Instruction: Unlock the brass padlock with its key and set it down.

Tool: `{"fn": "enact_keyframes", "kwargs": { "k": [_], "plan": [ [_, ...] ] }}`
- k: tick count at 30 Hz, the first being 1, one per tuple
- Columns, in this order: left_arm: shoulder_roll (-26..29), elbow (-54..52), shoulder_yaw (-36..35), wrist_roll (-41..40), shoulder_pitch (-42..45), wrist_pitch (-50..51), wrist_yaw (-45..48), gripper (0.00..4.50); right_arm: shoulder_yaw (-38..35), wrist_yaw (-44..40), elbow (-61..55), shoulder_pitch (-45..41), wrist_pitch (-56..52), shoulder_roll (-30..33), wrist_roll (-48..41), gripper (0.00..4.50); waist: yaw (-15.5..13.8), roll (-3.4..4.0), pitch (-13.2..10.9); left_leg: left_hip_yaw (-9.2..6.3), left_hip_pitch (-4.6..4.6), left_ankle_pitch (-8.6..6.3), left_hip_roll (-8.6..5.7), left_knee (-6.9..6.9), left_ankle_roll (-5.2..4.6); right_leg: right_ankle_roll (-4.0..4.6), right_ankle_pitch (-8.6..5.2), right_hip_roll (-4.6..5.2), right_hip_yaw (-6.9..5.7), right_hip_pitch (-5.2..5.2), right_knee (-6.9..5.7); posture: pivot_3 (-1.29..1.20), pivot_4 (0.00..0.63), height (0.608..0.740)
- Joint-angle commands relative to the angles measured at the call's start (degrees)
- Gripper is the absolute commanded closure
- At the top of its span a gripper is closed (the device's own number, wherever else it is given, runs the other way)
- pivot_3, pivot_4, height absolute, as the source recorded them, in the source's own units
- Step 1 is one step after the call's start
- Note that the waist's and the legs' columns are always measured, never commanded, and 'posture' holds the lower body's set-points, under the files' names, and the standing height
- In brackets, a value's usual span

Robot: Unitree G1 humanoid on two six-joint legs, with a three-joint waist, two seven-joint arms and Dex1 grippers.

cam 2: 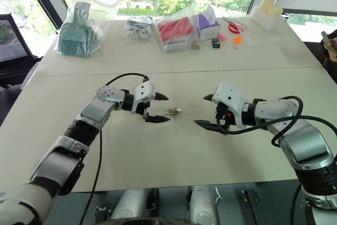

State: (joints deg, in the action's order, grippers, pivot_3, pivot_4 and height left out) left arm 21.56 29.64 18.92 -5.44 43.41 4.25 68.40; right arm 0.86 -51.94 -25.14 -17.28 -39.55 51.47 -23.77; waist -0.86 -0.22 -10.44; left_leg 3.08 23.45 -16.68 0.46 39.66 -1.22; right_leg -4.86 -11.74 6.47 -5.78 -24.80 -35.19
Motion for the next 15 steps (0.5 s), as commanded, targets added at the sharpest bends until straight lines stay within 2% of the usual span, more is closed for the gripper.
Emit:
{"fn": "enact_keyframes", "kwargs": {
  "k": [1, 10, 13, 14, 15],
  "plan": [
    [-1.3, 0.9, -0.5, 0.9, 0.0, -2.2, -1.0, 0.06, -2.2, 0.6, -2.1, -0.4, 0.2, 0.2, -0.6, 0.0, 0.0, 0.0, 0.0, 0.0, 0.0, -0.01, 0.0, 0.02, -0.02, 0.0, 0.0, 0.01, 0.0, 0.01, -0.01, 0.0, 0.15, 0.74],
    [-2.7, 2.1, -0.2, 3.3, -1.2, -4.1, -2.8, 0.06, -1.9, 0.9, -1.7, -0.8, 0.7, 0.2, -0.4, 0.0, 0.0, 0.0, 0.0, 0.0, 0.04, -0.07, 0.0, 0.18, -0.11, -0.03, 0.02, 0.01, -0.01, 0.03, -0.03, 0.0, 0.15, 0.74],
    [-3.0, 2.5, -0.2, 4.0, -1.7, -5.0, -3.6, 0.88, -1.7, 0.8, -1.5, -1.2, 0.8, 0.2, -0.4, 0.0, 0.0, 0.0, 0.0, 0.0, 0.05, -0.08, 0.01, 0.23, -0.14, -0.04, 0.02, 0.02, 0.0, 0.04, -0.03, 0.0, 0.15, 0.74],
    [-3.2, 2.8, -0.3, 4.1, -1.8, -5.2, -4.0, 0.94, -1.6, 0.7, -1.4, -1.4, 0.9, 0.2, -0.3, 0.0, 0.0, 0.0, 0.0, 0.0, 0.05, -0.08, 0.01, 0.23, -0.14, -0.04, 0.02, 0.02, -0.01, 0.05, -0.03, 0.0, 0.15, 0.74],
    [-3.5, 2.9, -0.4, 4.2, -1.8, -5.2, -4.3, 1.44, -1.5, 0.6, -1.2, -1.6, 1.0, 0.2, -0.3, 0.0, 0.0, 0.0, 0.0, 0.0, 0.05, -0.09, 0.01, 0.26, -0.14, -0.04, 0.02, 0.02, -0.01, 0.07, -0.03, 0.0, 0.15, 0.74]
  ]
}}
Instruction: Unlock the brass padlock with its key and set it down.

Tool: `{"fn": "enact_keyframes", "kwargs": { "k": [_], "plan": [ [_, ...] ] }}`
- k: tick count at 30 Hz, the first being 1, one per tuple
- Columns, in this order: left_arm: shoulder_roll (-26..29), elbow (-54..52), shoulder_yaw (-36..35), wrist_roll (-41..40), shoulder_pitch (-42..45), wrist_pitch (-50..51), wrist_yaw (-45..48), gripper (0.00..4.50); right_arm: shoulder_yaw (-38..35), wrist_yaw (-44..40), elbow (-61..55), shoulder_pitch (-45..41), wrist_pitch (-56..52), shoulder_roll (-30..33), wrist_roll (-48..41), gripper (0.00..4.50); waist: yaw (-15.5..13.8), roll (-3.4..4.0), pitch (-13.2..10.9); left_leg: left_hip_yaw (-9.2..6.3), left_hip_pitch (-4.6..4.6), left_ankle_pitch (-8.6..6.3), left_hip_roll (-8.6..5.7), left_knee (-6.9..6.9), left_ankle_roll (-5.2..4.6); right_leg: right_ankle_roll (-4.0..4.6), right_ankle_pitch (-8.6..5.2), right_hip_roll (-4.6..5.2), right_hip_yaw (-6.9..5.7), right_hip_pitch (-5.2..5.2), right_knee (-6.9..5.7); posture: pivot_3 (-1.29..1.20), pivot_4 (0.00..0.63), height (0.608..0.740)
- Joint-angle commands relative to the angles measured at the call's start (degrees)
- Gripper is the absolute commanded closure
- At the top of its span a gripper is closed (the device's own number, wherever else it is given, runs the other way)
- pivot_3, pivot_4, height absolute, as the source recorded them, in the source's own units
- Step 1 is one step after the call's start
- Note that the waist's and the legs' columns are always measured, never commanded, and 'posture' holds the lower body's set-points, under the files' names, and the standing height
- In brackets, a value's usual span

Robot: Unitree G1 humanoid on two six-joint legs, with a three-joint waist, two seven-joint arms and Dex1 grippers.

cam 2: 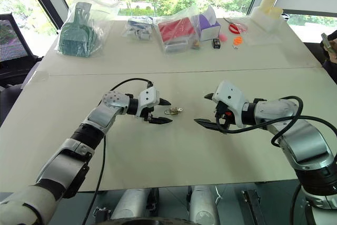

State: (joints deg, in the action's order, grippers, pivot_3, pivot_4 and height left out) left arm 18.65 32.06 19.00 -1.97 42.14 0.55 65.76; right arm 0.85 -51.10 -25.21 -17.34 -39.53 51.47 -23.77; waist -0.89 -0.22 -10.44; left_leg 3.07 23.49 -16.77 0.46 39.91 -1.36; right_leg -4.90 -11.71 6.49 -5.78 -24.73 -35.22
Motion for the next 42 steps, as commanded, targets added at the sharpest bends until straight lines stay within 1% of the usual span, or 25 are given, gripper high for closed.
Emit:
{"fn": "enact_keyframes", "kwargs": {
  "k": [1, 5, 6, 7, 12, 16, 19, 21, 24, 26, 31, 36, 42],
  "plan": [
    [-0.6, 0.5, -0.6, 0.7, -0.6, -1.5, -1.7, 1.61, -1.3, -0.2, -1.1, -1.6, 0.9, 0.1, -0.2, 0.0, 0.0, 0.0, 0.0, 0.0, 0.0, 0.0, 0.0, 0.03, -0.01, -0.01, 0.01, 0.01, 0.0, 0.02, 0.0, 0.0, 0.15, 0.74],
    [-1.0, 0.3, -0.6, 0.6, -0.9, -1.3, -1.8, 3.28, -0.9, -0.4, -1.0, -2.2, 0.9, 0.0, -0.2, 0.0, 0.0, 0.0, 0.0, -0.01, -0.01, -0.01, 0.0, 0.07, -0.01, -0.04, 0.03, 0.01, 0.0, 0.05, 0.0, 0.0, 0.15, 0.74],
    [-1.2, 0.3, -0.6, 0.7, -0.9, -1.3, -1.9, 3.64, -0.8, -0.5, -0.9, -2.3, 0.9, 0.0, -0.2, 0.0, 0.0, 0.0, 0.0, -0.02, -0.01, -0.01, 0.0, 0.08, -0.01, -0.04, 0.03, 0.01, -0.01, 0.06, 0.0, 0.0, 0.15, 0.74],
    [-1.3, 0.4, -0.6, 0.7, -0.9, -1.2, -1.9, 3.76, -0.8, -0.5, -0.9, -2.3, 1.0, 0.0, -0.2, 0.0, 0.0, 0.0, 0.0, -0.02, -0.01, -0.01, 0.0, 0.09, -0.01, -0.04, 0.03, 0.01, -0.01, 0.06, 0.0, 0.0, 0.15, 0.74],
    [-1.8, 1.2, -0.8, 1.1, -0.3, -1.7, -3.0, 3.76, -0.2, -0.7, -0.4, -2.6, 1.4, -0.4, 0.2, 0.0, 0.0, 0.0, 0.0, -0.02, -0.01, -0.01, -0.01, 0.1, -0.02, -0.05, 0.03, 0.02, -0.01, 0.07, 0.0, 0.0, 0.15, 0.74],
    [-0.9, 0.3, -2.1, 0.3, 0.7, -1.9, -3.3, 3.76, 0.6, -0.9, -0.2, -2.8, 2.5, -0.3, 1.3, 0.0, 0.0, 0.0, 0.0, -0.02, -0.01, -0.01, -0.01, 0.1, -0.02, -0.05, 0.04, 0.02, -0.01, 0.07, 0.0, 0.0, 0.15, 0.74],
    [1.0, -4.7, -4.9, -3.9, 1.8, 1.7, -0.3, 3.76, 2.8, 0.3, 0.7, -3.7, 5.8, -1.6, 4.5, 0.0, 0.2, 0.0, 0.0, -0.03, -0.01, -0.01, 0.0, 0.1, -0.02, -0.05, 0.04, 0.02, -0.02, 0.06, 0.0, 0.0, 0.15, 0.74],
    [2.8, -10.0, -6.5, -7.7, 2.0, 6.3, 3.1, 3.76, 4.8, 1.9, 1.5, -4.5, 9.7, -3.2, 7.9, 0.0, 0.2, -0.03, 0.0, -0.01, 0.0, -0.01, 0.04, 0.09, -0.02, -0.05, 0.04, -0.01, -0.02, 0.01, -0.03, 0.0, 0.15, 0.74],
    [5.9, -16.5, -8.0, -12.0, 2.1, 13.3, 7.2, 3.76, 8.2, 5.1, 5.0, -6.3, 19.1, -5.4, 15.9, 0.0, 0.2, 0.0, 0.0, 0.0, 0.0, -0.01, 0.04, 0.08, -0.01, -0.06, 0.03, -0.03, -0.02, 0.0, -0.08, 0.0, 0.15, 0.74],
    [8.5, -18.2, -8.4, -12.9, 2.5, 15.4, 9.4, 3.76, 11.3, 6.6, 8.0, -7.5, 27.8, -6.3, 22.2, 0.0, 0.1, 0.01, 0.0, 0.03, 0.0, -0.01, 0.0, 0.09, -0.01, -0.06, 0.03, -0.02, -0.01, 0.01, -0.08, 0.0, 0.15, 0.74],
    [11.5, -18.9, -8.1, -13.4, 2.6, 16.8, 11.4, 3.76, 13.7, 10.1, 12.2, -10.1, 39.2, -9.2, 29.7, 0.0, 0.2, -0.01, 0.0, 0.03, -0.01, -0.01, -0.03, 0.1, -0.01, -0.08, 0.02, -0.01, 0.0, 0.04, -0.06, 0.0, 0.15, 0.74],
    [11.5, -18.4, -8.0, -13.1, 2.7, 16.6, 11.3, 3.76, 14.5, 10.2, 13.4, -10.7, 44.8, -11.5, 32.5, 0.0, 0.1, -0.01, 0.0, 0.04, 0.0, 0.0, -0.03, 0.1, -0.01, -0.08, 0.02, -0.01, 0.01, 0.05, -0.06, 0.0, 0.15, 0.74],
    [11.0, -18.5, -7.7, -12.9, 2.9, 16.6, 10.9, 3.76, 15.2, 9.5, 13.8, -10.6, 46.9, -13.3, 34.4, 0.0, 0.2, -0.01, 0.0, 0.04, -0.01, 0.0, -0.03, 0.1, -0.01, -0.08, 0.02, -0.02, 0.01, 0.05, -0.07, 0.0, 0.15, 0.74]
  ]
}}
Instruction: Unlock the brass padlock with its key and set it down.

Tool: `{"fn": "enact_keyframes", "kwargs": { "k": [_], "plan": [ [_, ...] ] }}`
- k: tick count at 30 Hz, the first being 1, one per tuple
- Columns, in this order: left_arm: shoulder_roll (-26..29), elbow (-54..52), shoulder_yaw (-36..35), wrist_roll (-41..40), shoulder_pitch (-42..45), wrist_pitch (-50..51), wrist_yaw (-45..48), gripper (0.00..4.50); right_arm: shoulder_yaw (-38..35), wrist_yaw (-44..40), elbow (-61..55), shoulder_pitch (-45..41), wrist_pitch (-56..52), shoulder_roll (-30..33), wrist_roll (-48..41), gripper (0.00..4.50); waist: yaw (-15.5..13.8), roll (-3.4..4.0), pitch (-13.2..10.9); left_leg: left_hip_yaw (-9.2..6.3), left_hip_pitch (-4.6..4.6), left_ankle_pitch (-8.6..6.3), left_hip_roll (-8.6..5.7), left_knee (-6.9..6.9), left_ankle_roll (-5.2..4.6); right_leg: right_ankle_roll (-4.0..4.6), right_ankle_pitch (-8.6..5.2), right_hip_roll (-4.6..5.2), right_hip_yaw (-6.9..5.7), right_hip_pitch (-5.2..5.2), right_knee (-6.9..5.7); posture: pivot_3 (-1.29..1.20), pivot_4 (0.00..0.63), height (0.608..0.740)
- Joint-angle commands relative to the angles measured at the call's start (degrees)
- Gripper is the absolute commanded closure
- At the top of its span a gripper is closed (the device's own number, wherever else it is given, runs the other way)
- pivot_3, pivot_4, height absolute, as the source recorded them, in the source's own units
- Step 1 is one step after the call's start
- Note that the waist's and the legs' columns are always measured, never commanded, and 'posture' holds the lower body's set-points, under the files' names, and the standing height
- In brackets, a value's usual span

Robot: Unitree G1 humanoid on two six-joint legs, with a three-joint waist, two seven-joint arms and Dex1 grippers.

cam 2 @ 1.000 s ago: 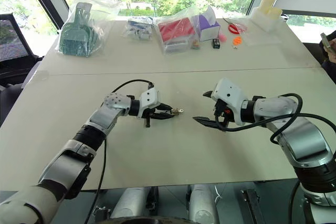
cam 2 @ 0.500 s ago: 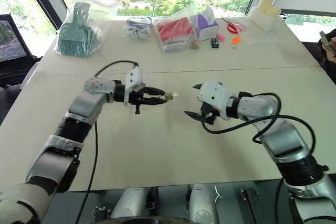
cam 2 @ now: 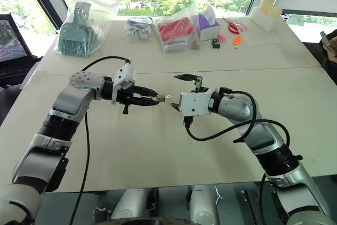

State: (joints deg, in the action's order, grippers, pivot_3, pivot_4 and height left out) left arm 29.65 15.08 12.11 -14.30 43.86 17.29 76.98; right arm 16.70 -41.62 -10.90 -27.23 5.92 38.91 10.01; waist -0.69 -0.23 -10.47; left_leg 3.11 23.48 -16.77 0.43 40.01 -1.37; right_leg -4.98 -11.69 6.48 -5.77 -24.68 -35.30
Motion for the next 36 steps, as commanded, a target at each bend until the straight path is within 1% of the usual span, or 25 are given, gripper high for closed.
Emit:
{"fn": "enact_keyframes", "kwargs": {
  "k": [1, 2, 5, 8, 11, 12, 19, 31, 36],
  "plan": [
    [-0.1, -1.5, -0.8, -0.6, 1.3, -0.1, -0.3, 3.76, -0.3, 0.1, -0.2, -1.0, 1.7, -1.0, 1.1, 0.0, 0.0, 0.0, 0.0, 0.0, 0.0, 0.0, 0.0, 0.0, 0.0, 0.0, 0.0, 0.0, 0.0, 0.0, 0.0, 0.0, 0.15, 0.74],
    [-0.2, -1.4, -0.8, -0.6, 1.3, -0.1, -0.3, 3.76, -0.2, 0.2, 0.1, -1.1, 1.8, -1.3, 1.4, 0.0, 0.0, 0.0, 0.0, 0.0, 0.0, 0.0, 0.0, 0.0, 0.0, 0.0, 0.0, 0.0, 0.0, 0.0, 0.0, 0.0, 0.15, 0.74],
    [-0.4, -1.4, -0.7, -0.5, 1.5, -0.2, -0.3, 3.76, -0.1, 0.3, 1.0, -1.6, 2.7, -2.2, 2.5, 0.81, 0.0, 0.0, 0.0, 0.0, 0.0, 0.0, 0.0, 0.0, 0.0, 0.0, 0.0, 0.0, 0.0, 0.0, 0.0, 0.0, 0.15, 0.74],
    [-0.6, -1.8, -0.6, -0.7, 1.6, 0.1, -0.1, 3.76, -0.2, 0.4, 1.9, -1.8, 3.5, -2.5, 3.4, 2.36, 0.0, 0.0, 0.0, 0.01, 0.0, 0.0, 0.0, 0.0, 0.0, 0.0, 0.0, 0.0, 0.0, 0.0, 0.0, 0.0, 0.15, 0.74],
    [-0.6, -2.0, -0.5, -0.7, 1.5, 0.1, -0.1, 3.76, -0.4, 0.4, 2.2, -1.9, 3.8, -2.8, 3.6, 4.01, 0.0, 0.0, 0.0, 0.0, 0.0, 0.0, 0.0, 0.0, 0.0, 0.0, 0.0, 0.0, 0.0, 0.0, 0.0, 0.0, 0.15, 0.74],
    [-0.7, -2.0, -0.4, -0.6, 1.5, 0.0, 0.0, 3.76, -0.5, 0.3, 2.1, -2.0, 3.7, -3.0, 3.5, 4.44, 0.0, 0.0, 0.0, 0.0, 0.0, 0.0, 0.0, 0.0, 0.0, 0.0, 0.0, 0.0, 0.0, 0.0, 0.0, 0.0, 0.15, 0.74],
    [-0.8, -2.0, 0.0, 0.3, 1.4, -2.0, -0.3, 3.76, -0.3, -1.6, 0.7, -2.5, 2.3, -4.5, 2.1, 4.44, 0.0, 0.0, 0.0, 0.01, 0.0, 0.0, 0.0, 0.0, 0.0, 0.0, 0.0, 0.0, 0.0, 0.0, 0.0, 0.0, 0.15, 0.74],
    [-2.4, 0.1, 0.7, 7.1, 2.9, -15.7, -4.6, 3.76, 1.0, -14.1, 3.5, -7.4, -4.8, -4.9, -3.7, 4.44, 0.0, 0.01, 0.0, 0.01, -0.01, 0.0, 0.0, 0.0, 0.0, 0.01, 0.0, 0.0, 0.0, 0.0, -0.01, 0.0, 0.15, 0.74],
    [-2.5, 0.2, 0.5, 8.9, 3.3, -18.9, -5.2, 3.76, 1.7, -18.8, 5.2, -8.7, -9.8, -5.1, -5.3, 4.44, 0.0, 0.01, 0.0, 0.02, -0.01, 0.0, 0.0, 0.0, 0.0, 0.01, 0.01, 0.0, 0.0, 0.0, -0.01, 0.0, 0.15, 0.74]
  ]
}}
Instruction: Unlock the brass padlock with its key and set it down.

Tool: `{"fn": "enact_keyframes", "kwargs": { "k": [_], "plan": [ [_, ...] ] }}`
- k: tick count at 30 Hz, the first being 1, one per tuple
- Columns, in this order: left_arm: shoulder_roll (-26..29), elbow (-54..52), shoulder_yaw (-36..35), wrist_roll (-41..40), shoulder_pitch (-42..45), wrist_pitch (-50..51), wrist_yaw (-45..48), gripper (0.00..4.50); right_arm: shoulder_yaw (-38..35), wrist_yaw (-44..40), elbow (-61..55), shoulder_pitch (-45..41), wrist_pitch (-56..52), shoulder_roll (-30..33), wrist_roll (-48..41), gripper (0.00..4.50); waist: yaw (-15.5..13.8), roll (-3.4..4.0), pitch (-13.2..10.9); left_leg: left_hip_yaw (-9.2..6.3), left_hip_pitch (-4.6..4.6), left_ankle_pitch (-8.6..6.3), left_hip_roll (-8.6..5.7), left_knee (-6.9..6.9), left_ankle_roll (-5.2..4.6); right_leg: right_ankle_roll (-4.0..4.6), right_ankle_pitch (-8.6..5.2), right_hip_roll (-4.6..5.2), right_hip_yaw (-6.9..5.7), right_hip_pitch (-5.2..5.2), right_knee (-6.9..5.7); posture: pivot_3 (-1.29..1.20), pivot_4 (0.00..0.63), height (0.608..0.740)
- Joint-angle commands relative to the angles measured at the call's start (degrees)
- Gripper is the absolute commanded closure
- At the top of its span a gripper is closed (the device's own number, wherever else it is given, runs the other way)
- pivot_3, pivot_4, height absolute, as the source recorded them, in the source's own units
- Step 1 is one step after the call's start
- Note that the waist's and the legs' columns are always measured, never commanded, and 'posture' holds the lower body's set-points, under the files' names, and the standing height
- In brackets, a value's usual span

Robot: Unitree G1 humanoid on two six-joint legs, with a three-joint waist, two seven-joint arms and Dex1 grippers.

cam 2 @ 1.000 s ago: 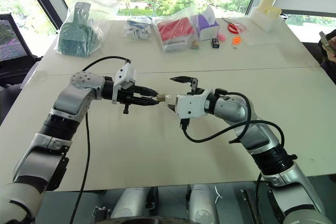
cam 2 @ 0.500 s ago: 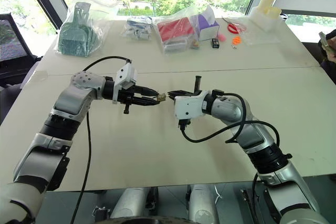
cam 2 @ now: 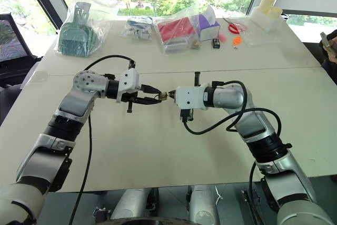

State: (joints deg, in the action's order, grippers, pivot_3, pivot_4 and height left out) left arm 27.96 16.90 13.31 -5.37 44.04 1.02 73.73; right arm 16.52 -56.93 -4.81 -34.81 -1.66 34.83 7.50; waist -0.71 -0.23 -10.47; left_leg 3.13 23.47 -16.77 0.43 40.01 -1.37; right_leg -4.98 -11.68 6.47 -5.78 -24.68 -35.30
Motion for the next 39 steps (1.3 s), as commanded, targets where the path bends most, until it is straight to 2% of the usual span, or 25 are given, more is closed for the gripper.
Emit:
{"fn": "enact_keyframes", "kwargs": {
  "k": [1, 5, 8, 11, 13, 17, 22, 23, 25, 39],
  "plan": [
    [-0.8, -1.7, -0.7, 0.2, 3.2, -3.1, -2.1, 3.76, 2.0, -4.5, -0.8, -1.2, -3.5, -1.0, -3.3, 4.44, 0.0, 0.0, 0.0, 0.0, 0.0, 0.0, 0.0, 0.0, 0.0, 0.0, 0.0, 0.0, 0.0, 0.0, 0.0, 0.0, 0.15, 0.74],
    [-0.3, -1.7, -0.4, 1.7, 3.6, -5.7, -2.7, 3.76, 2.9, -7.7, -0.9, -1.4, -8.6, -0.5, -4.1, 4.44, 0.0, 0.0, 0.0, 0.0, 0.0, 0.0, 0.0, 0.0, 0.0, 0.0, 0.0, 0.0, 0.0, 0.0, 0.0, 0.0, 0.15, 0.74],
    [-0.2, -1.7, -0.3, 1.9, 3.6, -6.2, -2.6, 3.76, 3.3, -6.9, 0.3, -1.4, -5.8, -0.5, -2.3, 4.44, 0.0, 0.0, 0.0, 0.0, 0.0, 0.0, 0.0, 0.0, 0.0, 0.0, 0.0, 0.0, 0.0, 0.0, 0.0, 0.0, 0.15, 0.74],
    [-0.1, -1.8, -0.7, 0.8, 3.3, -4.0, -1.9, 3.76, 3.4, -1.8, 3.2, -2.2, 4.2, -0.6, 2.0, 4.44, 0.0, 0.0, 0.0, 0.0, 0.0, 0.0, 0.0, 0.0, 0.0, 0.0, 0.0, 0.0, 0.0, 0.0, 0.0, 0.0, 0.15, 0.74],
    [0.3, -2.1, -1.4, -2.1, 3.2, 1.2, 0.5, 3.76, 3.4, 3.3, 6.1, -2.7, 14.1, 0.4, 6.6, 4.44, 0.1, 0.01, 0.0, 0.01, 0.0, 0.0, -0.01, 0.0, 0.0, 0.0, 0.0, 0.0, 0.0, -0.01, 0.0, 0.0, 0.15, 0.74],
    [1.5, -1.9, -2.2, -5.4, 3.5, 7.6, 3.4, 3.76, 2.5, 7.8, 9.0, -2.1, 23.1, 1.8, 9.5, 4.44, 0.1, 0.01, 0.0, 0.02, 0.0, 0.0, -0.02, 0.0, 0.01, -0.02, -0.01, 0.0, 0.0, -0.01, 0.0, 0.0, 0.15, 0.74],
    [2.6, -0.8, -2.2, -6.8, 4.3, 10.3, 5.5, 3.76, 1.1, 13.4, 10.4, -1.2, 30.5, 3.0, 11.9, 2.1, 0.1, 0.0, 0.0, 0.02, 0.0, 0.02, -0.01, 0.0, 0.03, -0.02, 0.0, 0.0, 0.0, -0.01, 0.0, 0.0, 0.15, 0.74],
    [2.7, -0.4, -2.2, -6.9, 4.5, 10.6, 5.8, 3.76, 0.4, 14.7, 10.4, -1.0, 31.8, 3.1, 12.0, 1.42, 0.1, 0.0, 0.0, 0.02, 0.0, 0.02, -0.01, 0.0, 0.03, -0.02, 0.0, 0.0, 0.0, -0.01, 0.0, 0.0, 0.15, 0.74],
    [2.6, 0.3, -2.3, -7.1, 4.8, 10.9, 5.9, 3.76, -0.2, 16.4, 10.4, -1.0, 33.9, 3.1, 11.7, 0.55, 0.1, 0.01, 0.0, 0.02, 0.0, 0.02, -0.01, 0.0, 0.03, -0.02, 0.0, 0.0, 0.01, -0.01, 0.0, 0.0, 0.15, 0.74],
    [2.4, -0.6, -3.8, -11.6, 5.5, 18.2, 6.3, 3.76, 0.6, 21.3, 11.0, -2.6, 39.0, -0.1, 13.2, 0.55, 0.1, 0.01, 0.0, 0.02, 0.0, 0.02, 0.0, 0.0, 0.03, -0.02, 0.0, -0.01, 0.03, -0.01, -0.01, 0.0, 0.15, 0.74]
  ]
}}
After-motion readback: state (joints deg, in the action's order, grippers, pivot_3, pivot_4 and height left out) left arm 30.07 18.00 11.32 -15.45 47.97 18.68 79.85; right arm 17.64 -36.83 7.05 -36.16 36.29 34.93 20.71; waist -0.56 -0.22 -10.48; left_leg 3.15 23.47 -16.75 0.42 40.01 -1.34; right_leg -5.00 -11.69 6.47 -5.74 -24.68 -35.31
